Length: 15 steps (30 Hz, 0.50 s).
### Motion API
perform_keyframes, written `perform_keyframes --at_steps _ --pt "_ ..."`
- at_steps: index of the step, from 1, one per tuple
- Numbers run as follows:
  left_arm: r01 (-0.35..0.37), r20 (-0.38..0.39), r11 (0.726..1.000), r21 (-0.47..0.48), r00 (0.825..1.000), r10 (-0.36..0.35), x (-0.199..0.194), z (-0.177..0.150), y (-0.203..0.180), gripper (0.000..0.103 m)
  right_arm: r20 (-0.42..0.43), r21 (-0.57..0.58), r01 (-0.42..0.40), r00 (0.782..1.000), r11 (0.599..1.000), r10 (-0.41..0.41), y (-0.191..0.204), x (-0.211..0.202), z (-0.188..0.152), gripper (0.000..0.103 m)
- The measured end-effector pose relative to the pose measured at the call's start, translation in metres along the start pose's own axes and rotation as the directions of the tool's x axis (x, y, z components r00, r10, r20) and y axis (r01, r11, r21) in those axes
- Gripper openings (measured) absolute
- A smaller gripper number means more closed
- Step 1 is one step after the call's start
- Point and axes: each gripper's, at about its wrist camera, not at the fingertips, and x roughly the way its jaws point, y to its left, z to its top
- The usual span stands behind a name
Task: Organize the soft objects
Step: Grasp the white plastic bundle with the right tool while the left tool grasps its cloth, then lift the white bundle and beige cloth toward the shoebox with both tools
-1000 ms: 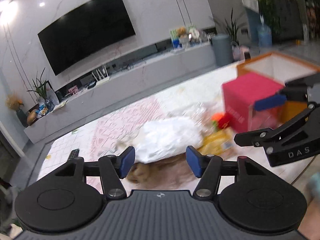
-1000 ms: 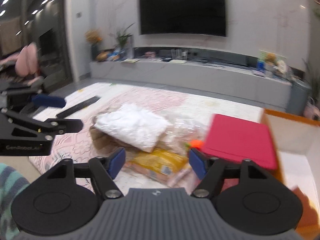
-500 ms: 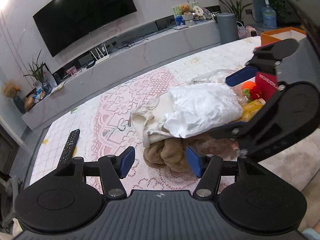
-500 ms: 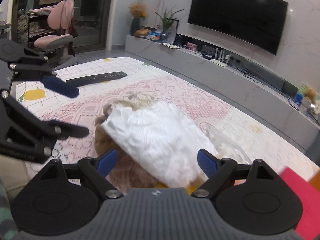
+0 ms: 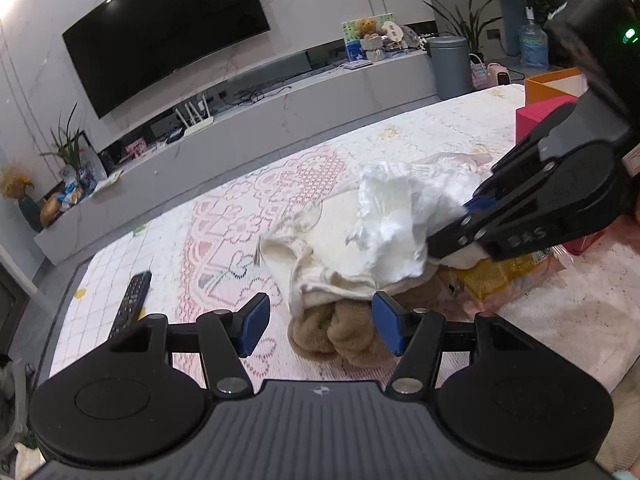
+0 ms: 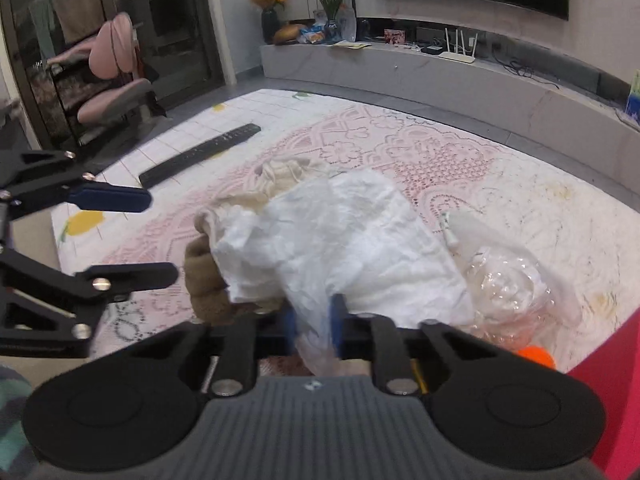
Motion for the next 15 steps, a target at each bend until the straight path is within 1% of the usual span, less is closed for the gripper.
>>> perform_keyframes --at_steps 4,6,8,10,12,14,15 --pt "0.015 0.033 0.998 0.066 0.999 -0.017 0.002 0.006 -0.009 0.070 0.056 -0.038 0.078 0.996 0.996 -0.076 0.005 -0.024 0.002 0.006" --pt "0.020 0.048 0.993 0.113 0.999 -0.026 0.004 0.009 -0.016 0.076 0.081 -0.012 0.111 0.991 0.994 -0.109 0.001 -0.036 0.005 0.006" --pt "0.031 0.053 0.985 0.169 0.998 -0.040 0.008 0.011 -0.025 0.080 0.082 0.016 0.161 0.983 0.987 -0.162 -0.004 -0.041 0.007 0.006" --pt "0.038 0.045 0.969 0.242 0.998 -0.050 0.015 0.011 -0.038 0.082 0.084 0.034 0.165 0.982 0.986 -0.167 -0.009 -0.042 0.006 0.006" --pt "0.036 0.015 0.947 0.319 0.999 -0.043 0.027 0.009 -0.047 0.082 0.073 0.055 0.156 0.984 0.986 -0.160 -0.013 -0.042 0.003 0.006" --pt "0.001 0.009 0.922 0.388 1.000 -0.005 0.038 0.005 -0.054 0.082 0.064 0.070 0.139 0.988 0.988 -0.144 -0.015 -0.041 -0.001 0.006" --pt "-0.020 0.007 0.905 0.424 1.000 0.019 0.043 0.003 -0.057 0.080 0.062 0.069 0.135 0.988 0.988 -0.139 -0.014 -0.040 -0.002 0.006"
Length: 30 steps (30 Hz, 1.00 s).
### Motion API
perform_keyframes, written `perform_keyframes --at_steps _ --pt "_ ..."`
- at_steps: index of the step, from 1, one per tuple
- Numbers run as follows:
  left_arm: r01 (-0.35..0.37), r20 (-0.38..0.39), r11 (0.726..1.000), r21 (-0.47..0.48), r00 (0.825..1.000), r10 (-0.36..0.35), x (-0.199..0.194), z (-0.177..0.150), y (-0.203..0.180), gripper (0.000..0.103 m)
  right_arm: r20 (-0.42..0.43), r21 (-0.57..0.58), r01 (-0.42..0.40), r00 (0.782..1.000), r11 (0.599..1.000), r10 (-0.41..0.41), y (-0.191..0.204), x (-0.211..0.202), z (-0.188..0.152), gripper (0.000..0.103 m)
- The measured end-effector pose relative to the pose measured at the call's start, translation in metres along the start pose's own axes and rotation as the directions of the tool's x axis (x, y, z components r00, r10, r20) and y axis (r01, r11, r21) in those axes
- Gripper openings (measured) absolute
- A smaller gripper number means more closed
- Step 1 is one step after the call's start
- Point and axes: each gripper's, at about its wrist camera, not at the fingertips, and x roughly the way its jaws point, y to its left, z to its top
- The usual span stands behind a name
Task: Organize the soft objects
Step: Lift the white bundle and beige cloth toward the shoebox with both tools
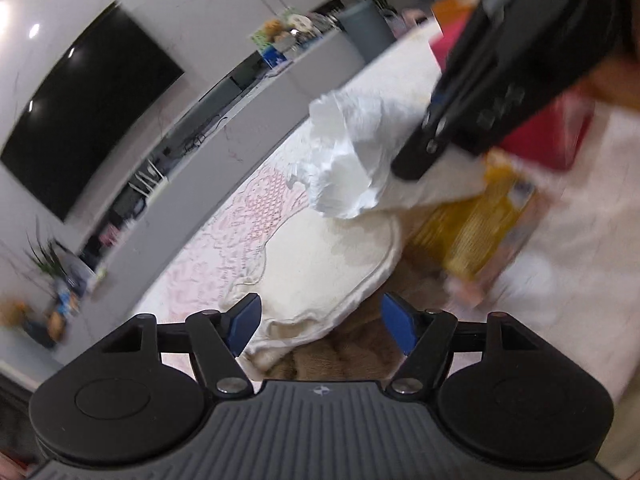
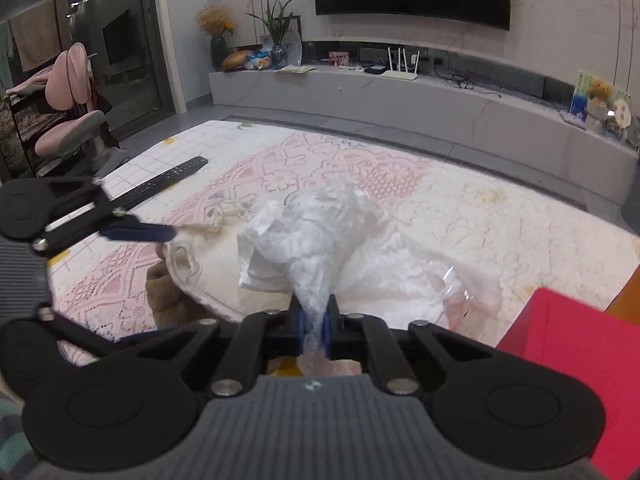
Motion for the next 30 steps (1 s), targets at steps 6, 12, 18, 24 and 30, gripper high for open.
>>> perform_keyframes --at_steps 6,12,18,24,30 --pt "-0.104 0.010 0.976 0.190 0.995 0.104 0.015 -0.003 -0.026 0.073 -0.008 0.020 -0.012 1.000 1.000 0.012 -0.004 0.004 -0.006 0.006" --pt "-0.102 0.000 0.963 0.249 0.994 0.105 0.021 -0.004 -0.050 0.016 -0.012 0.029 -0.028 1.000 0.999 0.028 -0.005 0.005 -0.008 0.007" --pt "-0.084 0.017 0.993 0.089 0.996 0.082 0.002 0.001 -0.024 0.005 -0.004 0.016 -0.022 1.000 1.000 0.023 -0.007 -0.001 -0.008 0.007" --pt "-0.079 0.044 0.993 -0.087 0.996 0.083 -0.027 0.015 0.014 0.004 0.034 0.014 -0.011 0.999 1.000 0.011 -0.008 -0.017 -0.002 0.007" --pt "-0.102 0.038 0.983 -0.153 0.993 0.109 -0.064 0.033 0.026 0.004 0.096 -0.002 -0.022 0.995 1.000 0.022 -0.002 -0.052 0.011 0.006"
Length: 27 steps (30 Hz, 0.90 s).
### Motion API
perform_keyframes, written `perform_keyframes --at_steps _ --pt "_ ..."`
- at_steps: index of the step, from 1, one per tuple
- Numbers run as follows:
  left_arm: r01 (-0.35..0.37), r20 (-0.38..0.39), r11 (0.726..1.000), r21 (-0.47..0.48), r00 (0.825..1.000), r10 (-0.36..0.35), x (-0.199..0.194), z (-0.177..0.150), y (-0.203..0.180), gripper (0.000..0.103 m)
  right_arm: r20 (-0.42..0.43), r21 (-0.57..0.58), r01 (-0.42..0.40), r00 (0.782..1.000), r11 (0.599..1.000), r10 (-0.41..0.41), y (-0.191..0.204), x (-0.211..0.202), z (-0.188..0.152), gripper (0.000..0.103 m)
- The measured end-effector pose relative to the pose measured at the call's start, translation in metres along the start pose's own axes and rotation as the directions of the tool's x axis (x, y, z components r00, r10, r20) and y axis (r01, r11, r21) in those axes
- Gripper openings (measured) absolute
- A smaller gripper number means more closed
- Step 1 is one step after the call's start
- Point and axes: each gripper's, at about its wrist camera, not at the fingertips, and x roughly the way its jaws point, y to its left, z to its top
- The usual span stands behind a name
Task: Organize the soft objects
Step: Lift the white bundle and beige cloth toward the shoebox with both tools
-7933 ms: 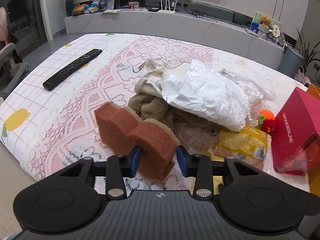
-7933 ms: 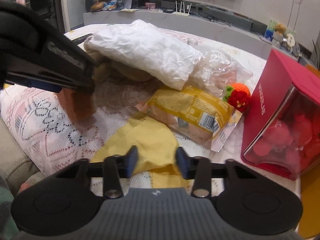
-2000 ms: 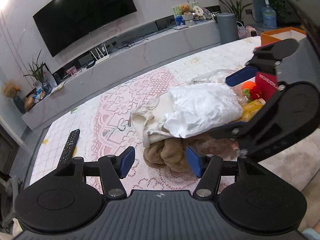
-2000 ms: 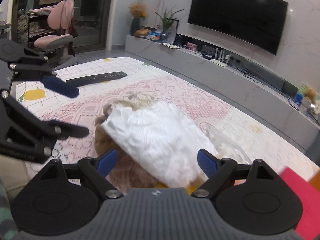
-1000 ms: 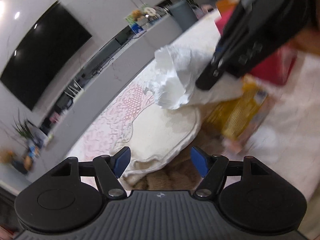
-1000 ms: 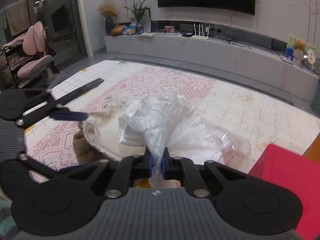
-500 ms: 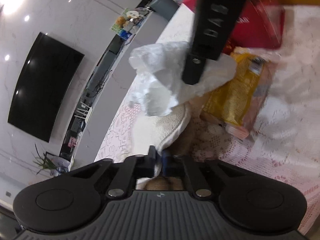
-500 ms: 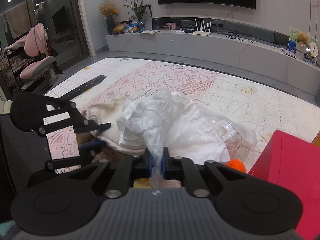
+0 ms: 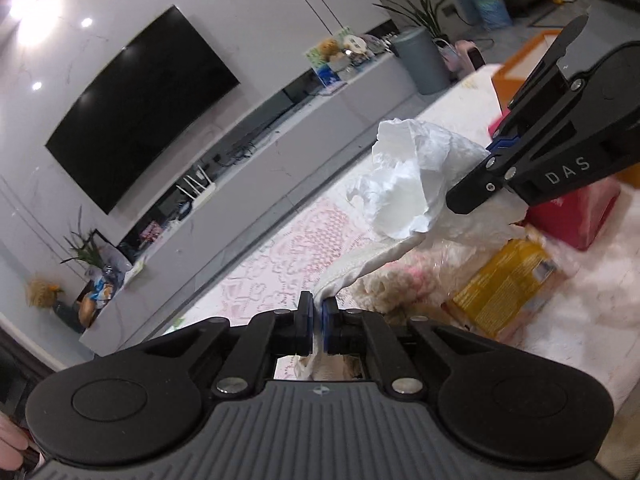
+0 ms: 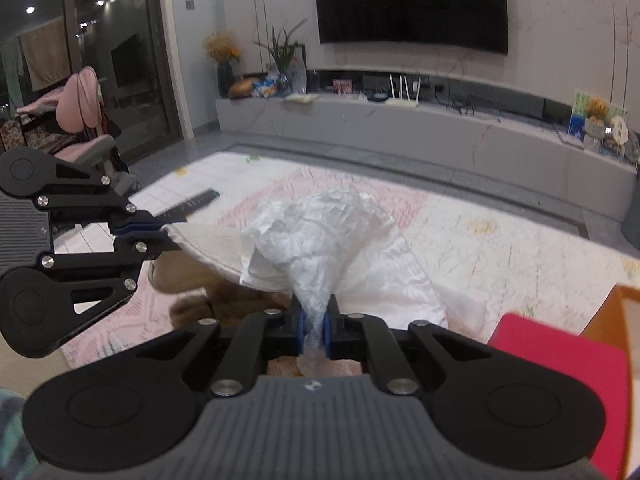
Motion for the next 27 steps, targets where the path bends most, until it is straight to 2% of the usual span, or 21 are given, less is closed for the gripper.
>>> perform_keyframes --at_steps 4,14,23,27 --pt "-0.024 -0.015 1.000 -0.018 1.000 0.024 -0.018 0.011 0.003 0.004 0.035 0.008 -0.007 0.999 1.000 0.007 0.003 -0.029 0.009 0.006" --pt "-0.021 -0.032 0.989 -0.149 0.999 0.017 -0.070 0.019 0.012 0.004 0.106 -0.024 0.071 0.992 0.997 -0.068 0.011 -0.114 0.013 0.006" --pt "0.024 0.047 0.968 -0.250 0.999 -0.012 -0.120 0.050 0.012 0.004 0.137 -0.022 0.174 0.976 0.985 -0.169 0.003 -0.192 -0.002 0.006" --pt "0.075 0.096 0.957 -0.279 0.994 -0.050 -0.133 0.071 0.006 0.004 0.142 -0.020 0.229 0.964 0.973 -0.224 -0.009 -0.218 -0.011 0.006"
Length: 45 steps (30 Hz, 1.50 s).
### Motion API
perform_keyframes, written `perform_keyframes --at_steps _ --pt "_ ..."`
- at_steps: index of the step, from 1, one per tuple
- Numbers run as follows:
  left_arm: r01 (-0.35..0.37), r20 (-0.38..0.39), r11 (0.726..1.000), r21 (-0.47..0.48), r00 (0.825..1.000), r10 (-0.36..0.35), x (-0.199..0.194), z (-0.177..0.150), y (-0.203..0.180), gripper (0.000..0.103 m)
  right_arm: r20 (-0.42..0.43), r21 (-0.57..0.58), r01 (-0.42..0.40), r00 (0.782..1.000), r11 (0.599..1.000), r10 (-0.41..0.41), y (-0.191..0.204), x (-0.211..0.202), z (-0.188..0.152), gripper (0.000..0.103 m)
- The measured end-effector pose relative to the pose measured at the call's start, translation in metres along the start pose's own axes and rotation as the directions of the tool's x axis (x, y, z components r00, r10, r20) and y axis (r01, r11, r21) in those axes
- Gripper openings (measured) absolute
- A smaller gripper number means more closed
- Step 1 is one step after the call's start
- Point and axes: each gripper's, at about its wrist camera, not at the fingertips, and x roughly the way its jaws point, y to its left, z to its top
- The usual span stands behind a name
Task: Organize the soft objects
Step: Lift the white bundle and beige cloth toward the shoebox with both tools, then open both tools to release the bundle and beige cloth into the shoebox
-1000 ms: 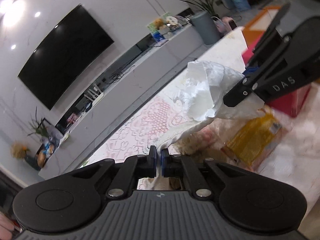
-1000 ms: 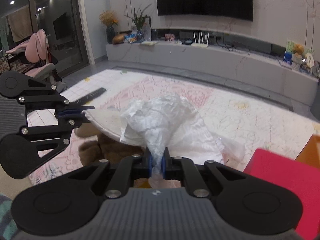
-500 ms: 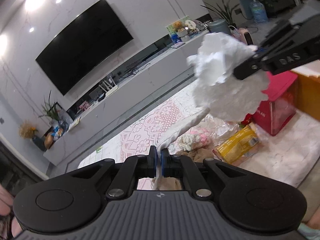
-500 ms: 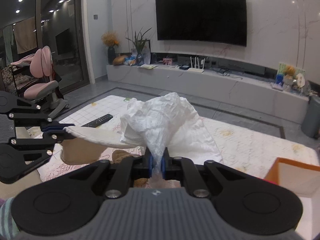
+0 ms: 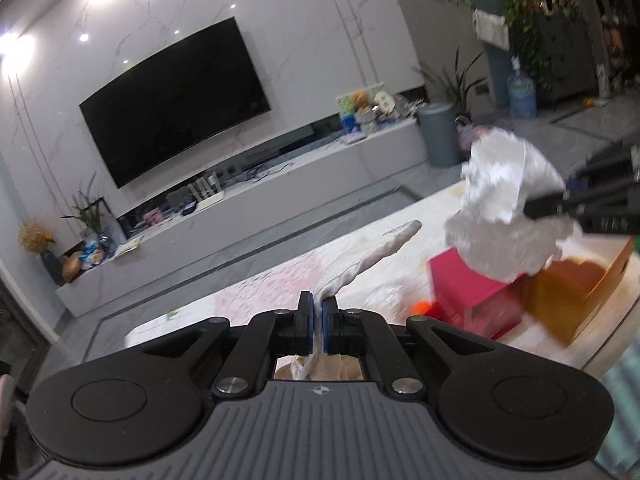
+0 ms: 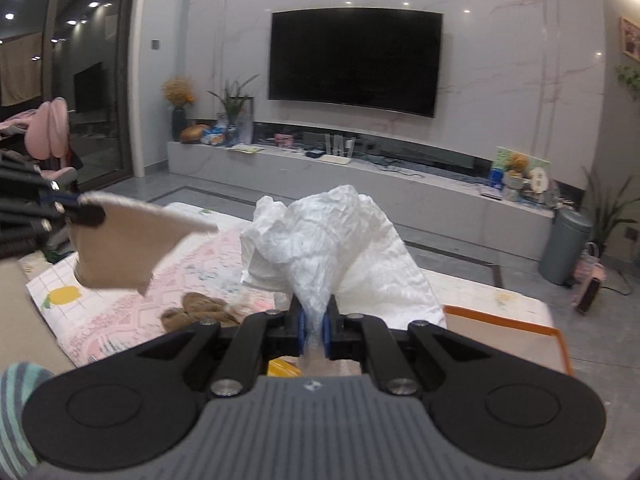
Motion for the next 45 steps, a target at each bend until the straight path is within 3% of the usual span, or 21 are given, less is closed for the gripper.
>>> perform_keyframes --at_steps 8,15,27,30,35,38,45 --pt "0.118 0.055 0.993 0.026 0.991 -0.119 0.011 0.035 -0.054 0.004 -0.024 0.025 0.103 0.994 0.994 -0.102 -0.049 -0.036 -0.018 0.006" --pt "0.260 0.038 0.965 0.023 0.965 -0.261 0.047 0.062 -0.098 0.004 -0.083 0.087 0.184 0.981 0.979 -0.177 -0.105 -0.049 -0.033 0.006" --pt "0.465 -0.063 0.883 -0.057 0.881 -0.468 0.121 0.086 -0.154 0.004 -0.227 0.188 0.228 0.956 0.955 -0.184 -0.189 -0.008 -0.069 0.006" --pt "0.505 -0.125 0.855 -0.120 0.847 -0.518 0.150 0.088 -0.163 0.004 -0.281 0.189 0.224 0.945 0.956 -0.166 -0.203 0.013 -0.076 0.006" --pt "0.482 -0.222 0.862 -0.154 0.834 -0.506 0.194 0.082 -0.179 0.004 -0.357 0.158 0.223 0.921 0.962 -0.155 -0.219 0.049 -0.090 0.006" --pt "0.459 -0.263 0.876 -0.149 0.836 -0.483 0.213 0.077 -0.184 0.004 -0.387 0.138 0.223 0.909 0.965 -0.155 -0.228 0.070 -0.096 0.006" --pt "0.427 -0.350 0.894 -0.134 0.823 -0.446 0.238 0.065 -0.193 0.004 -0.460 0.137 0.185 0.882 0.973 -0.103 -0.238 0.116 -0.112 0.006"
